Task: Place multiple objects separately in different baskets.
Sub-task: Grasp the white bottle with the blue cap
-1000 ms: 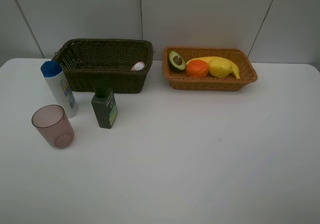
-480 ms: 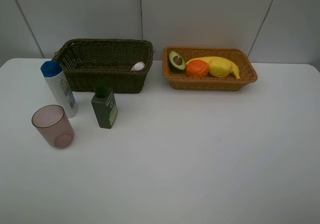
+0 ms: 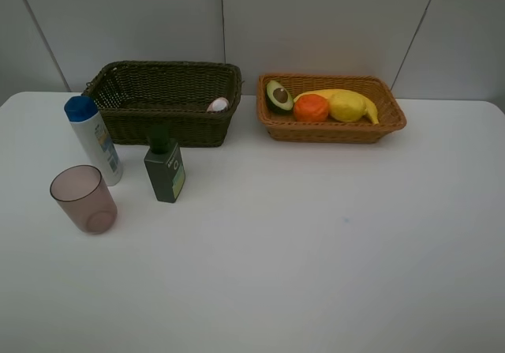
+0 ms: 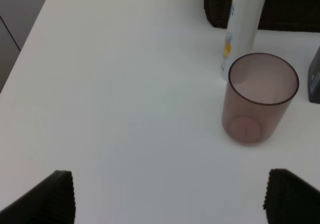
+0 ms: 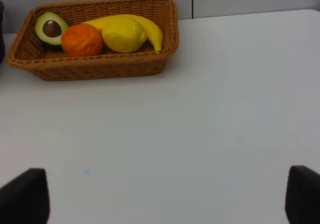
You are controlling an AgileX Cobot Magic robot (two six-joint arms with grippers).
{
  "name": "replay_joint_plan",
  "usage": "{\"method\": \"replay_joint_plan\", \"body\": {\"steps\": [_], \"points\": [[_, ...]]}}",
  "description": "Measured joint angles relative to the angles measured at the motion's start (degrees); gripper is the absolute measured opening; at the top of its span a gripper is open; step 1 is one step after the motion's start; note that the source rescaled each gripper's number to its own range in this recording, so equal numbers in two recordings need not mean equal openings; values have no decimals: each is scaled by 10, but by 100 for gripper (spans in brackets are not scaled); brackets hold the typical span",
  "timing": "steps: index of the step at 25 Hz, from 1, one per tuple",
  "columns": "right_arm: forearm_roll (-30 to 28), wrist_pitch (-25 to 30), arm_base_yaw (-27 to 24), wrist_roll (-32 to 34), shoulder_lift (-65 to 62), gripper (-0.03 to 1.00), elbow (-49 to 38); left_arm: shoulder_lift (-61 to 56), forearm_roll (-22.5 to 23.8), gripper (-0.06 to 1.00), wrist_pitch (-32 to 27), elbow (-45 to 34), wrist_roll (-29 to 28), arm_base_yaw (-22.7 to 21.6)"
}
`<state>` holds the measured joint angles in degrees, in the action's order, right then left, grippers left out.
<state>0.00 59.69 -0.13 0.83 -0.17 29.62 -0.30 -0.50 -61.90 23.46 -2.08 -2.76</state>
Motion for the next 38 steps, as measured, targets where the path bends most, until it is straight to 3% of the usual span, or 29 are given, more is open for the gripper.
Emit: {"method": "replay_joint_plan", "body": {"steps": [38], "points": [[0, 0, 1, 0, 0, 100, 0, 0, 0, 100, 0, 0, 8, 0]]}}
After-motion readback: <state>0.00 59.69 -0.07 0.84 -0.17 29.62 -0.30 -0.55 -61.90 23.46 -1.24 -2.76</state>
